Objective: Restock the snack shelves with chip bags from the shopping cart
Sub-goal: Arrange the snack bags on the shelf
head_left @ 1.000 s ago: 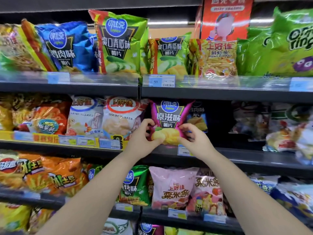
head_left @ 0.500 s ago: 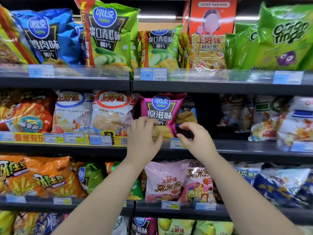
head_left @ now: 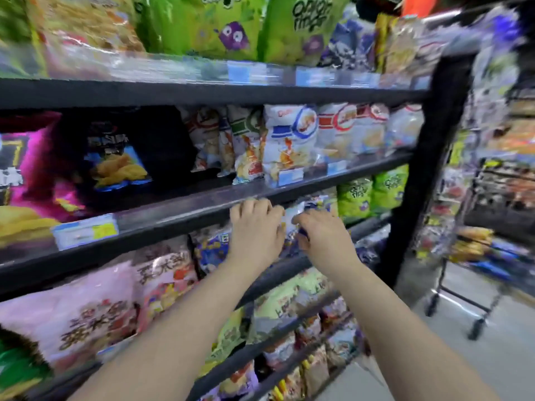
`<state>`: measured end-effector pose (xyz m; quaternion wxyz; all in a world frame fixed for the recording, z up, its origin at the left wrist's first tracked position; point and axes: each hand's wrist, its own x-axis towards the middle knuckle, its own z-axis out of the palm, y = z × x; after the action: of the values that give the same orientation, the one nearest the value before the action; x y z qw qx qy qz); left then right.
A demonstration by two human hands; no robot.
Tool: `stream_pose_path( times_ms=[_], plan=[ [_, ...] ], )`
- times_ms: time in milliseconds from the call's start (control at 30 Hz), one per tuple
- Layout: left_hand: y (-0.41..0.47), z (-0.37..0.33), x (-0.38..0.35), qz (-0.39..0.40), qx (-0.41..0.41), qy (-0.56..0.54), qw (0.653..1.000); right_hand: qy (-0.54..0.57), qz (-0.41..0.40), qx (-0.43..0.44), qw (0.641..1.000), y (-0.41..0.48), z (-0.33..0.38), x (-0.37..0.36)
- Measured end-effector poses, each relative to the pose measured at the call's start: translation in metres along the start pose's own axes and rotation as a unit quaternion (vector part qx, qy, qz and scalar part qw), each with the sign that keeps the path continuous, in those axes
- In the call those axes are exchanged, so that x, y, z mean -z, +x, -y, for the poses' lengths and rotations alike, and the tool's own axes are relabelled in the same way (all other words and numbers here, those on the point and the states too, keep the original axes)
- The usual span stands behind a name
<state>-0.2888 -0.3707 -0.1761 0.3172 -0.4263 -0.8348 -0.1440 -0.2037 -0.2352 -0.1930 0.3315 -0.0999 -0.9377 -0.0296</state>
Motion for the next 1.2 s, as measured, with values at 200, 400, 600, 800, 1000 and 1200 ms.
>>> stream_pose_path(
  times_ms=[200, 400, 600, 800, 1000, 1200],
  plan=[
    [0.037, -0.166, -0.068, 0.047, -0.107, -0.078, 0.990, -0.092, 0.063, -0.112, 0.987, -0.091, -0.150, 0.036],
    [0.052, -0.343, -0.124, 0.073, -0.195, -0.123, 0.970, -0.132, 0.112, -0.223, 0.959, -0.185, -0.283, 0.081],
    [0.050, -0.491, -0.174, 0.157, -0.254, -0.164, 0.940, -0.160, 0.147, -0.344, 0.913, -0.273, -0.387, 0.098],
    [0.045, -0.586, -0.237, 0.254, -0.281, -0.183, 0.907, -0.138, 0.250, -0.457, 0.842, -0.347, -0.465, 0.068],
    [0.062, -0.647, -0.331, 0.344, -0.358, -0.149, 0.855, -0.115, 0.287, -0.526, 0.792, -0.375, -0.539, 0.019],
    [0.173, -0.697, -0.424, 0.343, -0.333, -0.203, 0.854, -0.101, 0.263, -0.573, 0.769, -0.338, -0.655, -0.018]
  ],
)
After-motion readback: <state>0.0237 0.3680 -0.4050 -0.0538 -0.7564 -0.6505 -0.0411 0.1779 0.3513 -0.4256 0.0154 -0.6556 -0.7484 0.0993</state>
